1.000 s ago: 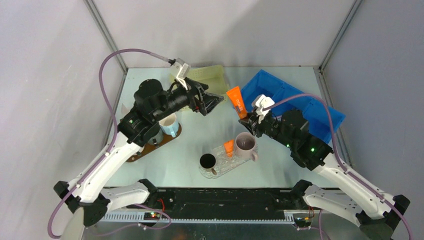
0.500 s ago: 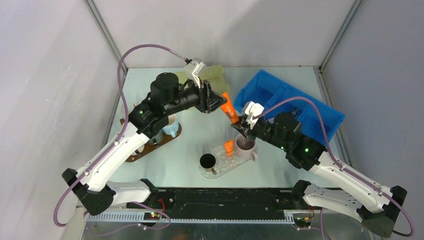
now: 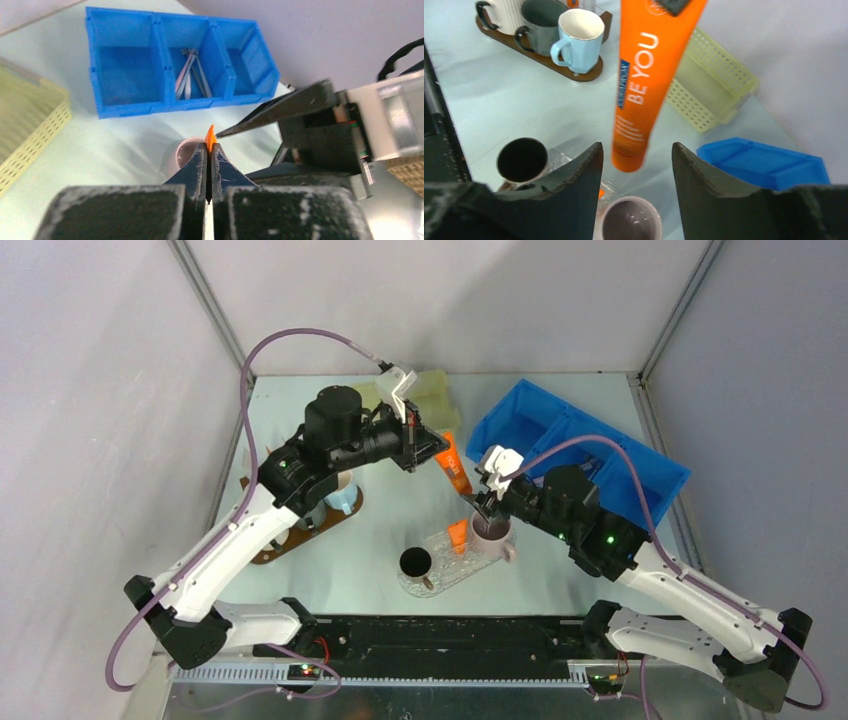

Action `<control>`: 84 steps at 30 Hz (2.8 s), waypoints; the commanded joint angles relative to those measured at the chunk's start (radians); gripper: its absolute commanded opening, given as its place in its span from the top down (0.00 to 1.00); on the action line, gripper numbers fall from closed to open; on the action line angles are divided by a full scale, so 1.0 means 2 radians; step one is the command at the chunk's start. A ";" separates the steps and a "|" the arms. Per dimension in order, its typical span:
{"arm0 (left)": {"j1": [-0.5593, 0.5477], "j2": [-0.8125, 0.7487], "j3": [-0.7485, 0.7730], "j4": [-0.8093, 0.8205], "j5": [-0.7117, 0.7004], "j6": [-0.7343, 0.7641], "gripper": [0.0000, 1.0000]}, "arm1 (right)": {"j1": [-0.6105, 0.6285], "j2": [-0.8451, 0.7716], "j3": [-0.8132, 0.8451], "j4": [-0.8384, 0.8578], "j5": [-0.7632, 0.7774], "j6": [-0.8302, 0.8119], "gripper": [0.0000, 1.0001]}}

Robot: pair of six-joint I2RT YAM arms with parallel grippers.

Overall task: Prepare toiletry sets of a toothbrush and toothpaste on the tray
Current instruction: Pick up the toothpaste from the storage box, then place the toothpaste in the toothpaste holder.

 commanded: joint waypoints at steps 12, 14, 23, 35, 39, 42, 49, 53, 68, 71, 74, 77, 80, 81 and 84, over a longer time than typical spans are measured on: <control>-0.053 -0.084 -0.088 -0.006 -0.064 0.142 1.00 | -0.071 -0.080 -0.017 0.021 0.092 0.052 0.06; -0.056 -0.094 -0.110 0.005 -0.068 0.141 1.00 | -0.094 -0.098 -0.030 0.030 0.089 0.073 0.02; -0.082 -0.114 -0.184 0.042 -0.072 0.150 1.00 | -0.185 -0.139 -0.061 0.046 0.062 0.125 0.01; -0.111 -0.104 -0.252 0.099 -0.103 0.151 1.00 | -0.213 -0.143 -0.069 0.046 0.044 0.141 0.00; -0.118 -0.100 -0.264 0.109 -0.119 0.169 1.00 | -0.217 -0.145 -0.070 0.045 0.042 0.142 0.01; -0.122 -0.100 -0.270 0.119 -0.131 0.176 1.00 | -0.220 -0.145 -0.071 0.044 0.041 0.142 0.01; -0.126 -0.100 -0.285 0.137 -0.138 0.181 1.00 | -0.226 -0.144 -0.070 0.043 0.041 0.143 0.00; -0.126 -0.092 -0.292 0.141 -0.131 0.180 1.00 | -0.230 -0.143 -0.073 0.044 0.028 0.144 0.01; -0.127 -0.062 -0.338 0.188 -0.109 0.174 1.00 | -0.243 -0.137 -0.085 0.054 0.015 0.146 0.00; -0.127 -0.054 -0.349 0.211 -0.108 0.174 1.00 | -0.245 -0.135 -0.088 0.054 0.013 0.146 0.01; -0.127 -0.046 -0.356 0.219 -0.106 0.173 1.00 | -0.248 -0.134 -0.089 0.053 0.013 0.146 0.01; -0.127 -0.045 -0.362 0.224 -0.105 0.172 0.95 | -0.250 -0.133 -0.089 0.051 0.011 0.146 0.01; -0.127 -0.049 -0.367 0.223 -0.106 0.172 0.86 | -0.253 -0.131 -0.089 0.050 0.009 0.145 0.00; -0.127 -0.051 -0.368 0.221 -0.107 0.172 0.81 | -0.254 -0.131 -0.089 0.050 0.008 0.145 0.00; -0.127 -0.059 -0.370 0.214 -0.112 0.172 0.71 | -0.256 -0.129 -0.089 0.049 0.010 0.145 0.01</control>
